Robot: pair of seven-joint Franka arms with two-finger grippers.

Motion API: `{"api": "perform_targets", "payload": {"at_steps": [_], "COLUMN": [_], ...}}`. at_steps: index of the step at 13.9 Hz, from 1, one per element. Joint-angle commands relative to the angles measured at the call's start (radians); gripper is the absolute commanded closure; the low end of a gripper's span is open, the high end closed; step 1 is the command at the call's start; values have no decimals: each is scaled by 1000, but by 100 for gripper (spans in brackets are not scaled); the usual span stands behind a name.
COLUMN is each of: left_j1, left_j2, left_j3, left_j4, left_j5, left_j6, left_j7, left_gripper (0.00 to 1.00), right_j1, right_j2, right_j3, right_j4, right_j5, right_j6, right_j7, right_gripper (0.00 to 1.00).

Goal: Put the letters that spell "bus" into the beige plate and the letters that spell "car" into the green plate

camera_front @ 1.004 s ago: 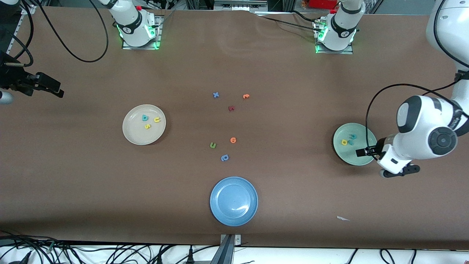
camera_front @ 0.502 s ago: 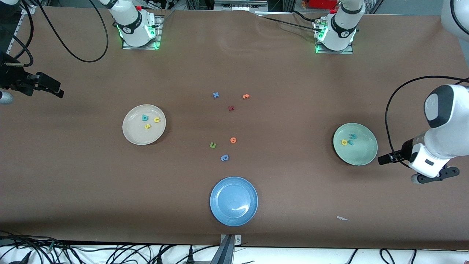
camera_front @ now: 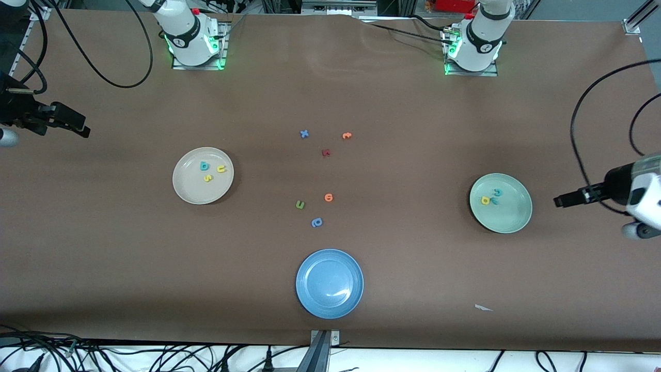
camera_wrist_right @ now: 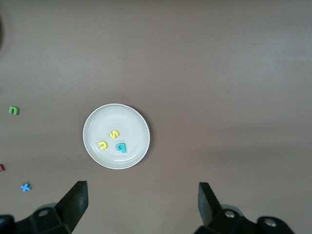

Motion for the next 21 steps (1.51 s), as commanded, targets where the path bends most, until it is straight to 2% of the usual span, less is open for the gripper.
{"api": "perform_targets", "payload": {"at_steps": [1,3,4,6,8,10,12,13,16,17,21], "left_j1": [10,-5,-45,-202,-318,-423,-456,-458,-490,-491,-481], "left_j2": [-7,-13,-30,-73,-102,-113,-130,-153,-284,-303,-299], "left_j3": [-12,8,48,236,374,483,510,516,516,518,515], "left_j4": [55,64,65,64,58,39,4,-46,-308,-341,-332], "left_j5": [-21,-14,-17,-37,-89,-104,-119,-138,-138,-136,-126], "left_j6": [-60,-70,-78,-79,-79,-78,-67,-31,168,195,195], "left_j7": [96,197,249,274,274,280,280,280,280,280,320], "left_gripper": [0,1,2,0,0,1,2,5,2,1,1], "right_j1": [-1,-3,-3,-3,-3,-3,-3,-3,-3,-3,-1], "right_j2": [8,8,8,8,8,8,8,8,8,8,8], "right_j3": [2,2,2,2,2,2,2,2,2,2,2], "right_j4": [20,20,20,21,20,21,21,20,21,21,20], "right_j5": [-4,-3,-3,-4,-3,-3,-3,-3,-3,-1,-1], "right_j6": [-6,-6,-6,-5,-6,-6,-6,-6,-6,-6,-6], "right_j7": [-14,-14,-14,-14,-14,-14,-14,-14,-14,-14,-14], "right_gripper": [0,0,0,0,0,0,0,0,0,0,0]}}
